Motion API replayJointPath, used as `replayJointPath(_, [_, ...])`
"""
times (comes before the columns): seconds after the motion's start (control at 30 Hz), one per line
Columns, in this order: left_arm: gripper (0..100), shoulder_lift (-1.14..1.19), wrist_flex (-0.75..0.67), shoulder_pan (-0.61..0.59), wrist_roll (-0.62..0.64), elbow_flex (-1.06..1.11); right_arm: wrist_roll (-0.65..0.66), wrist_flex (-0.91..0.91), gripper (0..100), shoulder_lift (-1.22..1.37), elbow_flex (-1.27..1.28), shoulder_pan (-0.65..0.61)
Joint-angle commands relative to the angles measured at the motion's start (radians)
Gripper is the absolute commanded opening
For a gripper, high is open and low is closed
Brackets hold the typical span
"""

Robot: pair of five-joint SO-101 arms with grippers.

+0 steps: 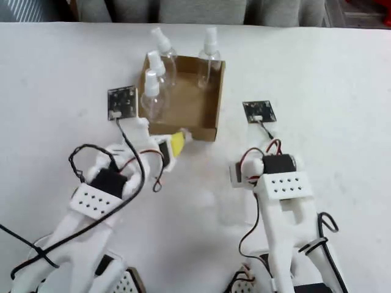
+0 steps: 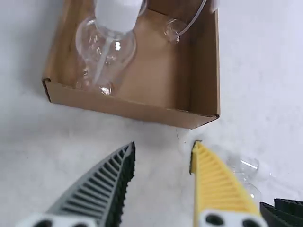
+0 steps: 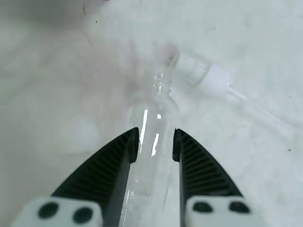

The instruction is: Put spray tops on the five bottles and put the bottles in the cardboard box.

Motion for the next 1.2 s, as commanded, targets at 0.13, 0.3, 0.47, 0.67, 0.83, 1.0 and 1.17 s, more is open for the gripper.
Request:
replayJointPath(0.13, [20,-0.039,0.0,-0.013,-0.014,-0.005,0.068,-0.156,9.1,-0.004,-0.023,0.085])
replayJointPath(0.3, [20,-0.024,0.0,-0.013,-0.017,-0.003,0.33,-0.234,9.4,0.027,-0.026,0.153])
replayJointPath(0.47, [20,0.027,-0.011,-0.015,-0.114,-0.012,0.502,-0.165,9.4,0.18,-0.164,0.209])
replayJointPath(0.67, [20,0.044,-0.051,-0.016,-0.12,-0.008,0.807,0.025,9.7,0.476,-0.44,0.229])
replayJointPath(0.83, [20,0.044,-0.051,-0.016,-0.121,-0.006,0.905,0.094,19.5,0.677,-0.606,0.228])
replayJointPath(1.0, [20,0.044,-0.051,-0.016,-0.123,-0.006,0.905,0.093,22.2,0.806,-0.681,0.213])
replayJointPath(1.17, [20,0.044,-0.051,-0.016,-0.123,-0.006,0.924,0.071,20.3,0.891,-0.69,0.194])
